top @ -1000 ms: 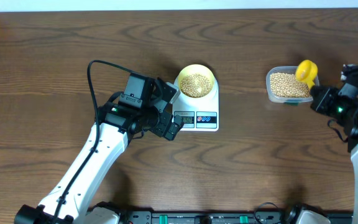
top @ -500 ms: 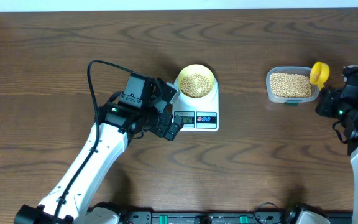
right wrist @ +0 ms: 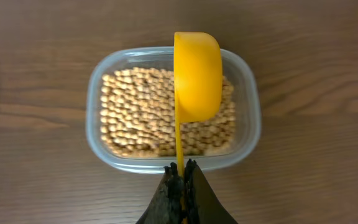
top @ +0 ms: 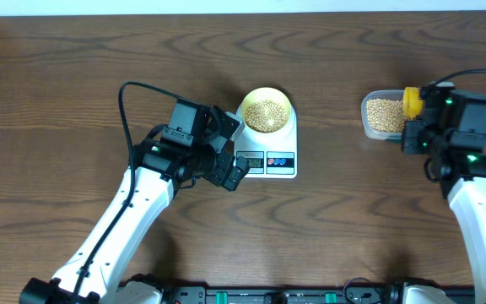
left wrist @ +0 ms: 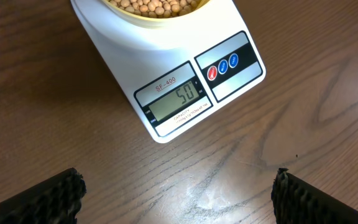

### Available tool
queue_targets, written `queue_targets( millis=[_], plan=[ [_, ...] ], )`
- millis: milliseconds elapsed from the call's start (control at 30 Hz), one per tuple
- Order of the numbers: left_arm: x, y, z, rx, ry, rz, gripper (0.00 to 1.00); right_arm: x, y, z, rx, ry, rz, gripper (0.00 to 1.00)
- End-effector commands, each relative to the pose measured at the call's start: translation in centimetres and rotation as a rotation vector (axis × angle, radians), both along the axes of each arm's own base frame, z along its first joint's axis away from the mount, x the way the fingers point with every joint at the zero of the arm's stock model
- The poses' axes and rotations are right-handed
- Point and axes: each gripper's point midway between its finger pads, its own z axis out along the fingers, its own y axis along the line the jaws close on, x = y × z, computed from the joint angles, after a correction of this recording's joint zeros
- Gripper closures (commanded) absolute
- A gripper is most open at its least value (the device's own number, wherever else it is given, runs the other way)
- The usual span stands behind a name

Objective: Scoop item into bowl and weigh 50g on scale
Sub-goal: 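Lower the yellow scoop down into the soybean tub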

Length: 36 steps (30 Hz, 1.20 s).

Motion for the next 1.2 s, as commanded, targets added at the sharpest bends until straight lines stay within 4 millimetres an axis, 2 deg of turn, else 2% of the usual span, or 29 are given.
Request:
queue_targets(
  millis=[0, 200, 500, 533, 700, 833, 1167],
  plan=[
    [-0.1, 0.1, -0.4, 0.013, 0.002, -0.01, 0.02, 0.0, -1.3, 0.7, -0.189, 0.007, -0.027, 0.99],
    [-0.1, 0.1, -0.4, 0.013, 0.001, -0.01, 0.02, 0.5, -0.6, 0.7, -0.269, 0.009, -0.009, 0.99],
    [-0.1, 0.1, -0.4, 0.013, 0.002, -0.01, 0.02, 1.3, 0.5, 1.0, -0.246, -0.031, -0.004, 0.99],
    [-0.1, 0.1, -0.4, 0.013, 0.002, -0.009, 0.02, 1.6, 0.8, 1.2, -0.217, -0.049, -0.012, 0.99],
    [-0.1, 0.1, -0.4, 0.013, 0.002, -0.01, 0.02, 3.3, 4.7, 2.4, 0.078, -0.154, 0.014, 0.99],
    [-0.1, 0.1, -0.4, 0.013, 0.002, -0.009, 0.02, 4.3, 6.3, 3.8, 0.263, -0.222, -0.026, 0.99],
    [-0.1, 0.1, -0.4, 0.013, 0.002, -0.01, 0.02, 6.0, 6.3, 6.7, 0.406, -0.355, -0.114, 0.99]
  ],
)
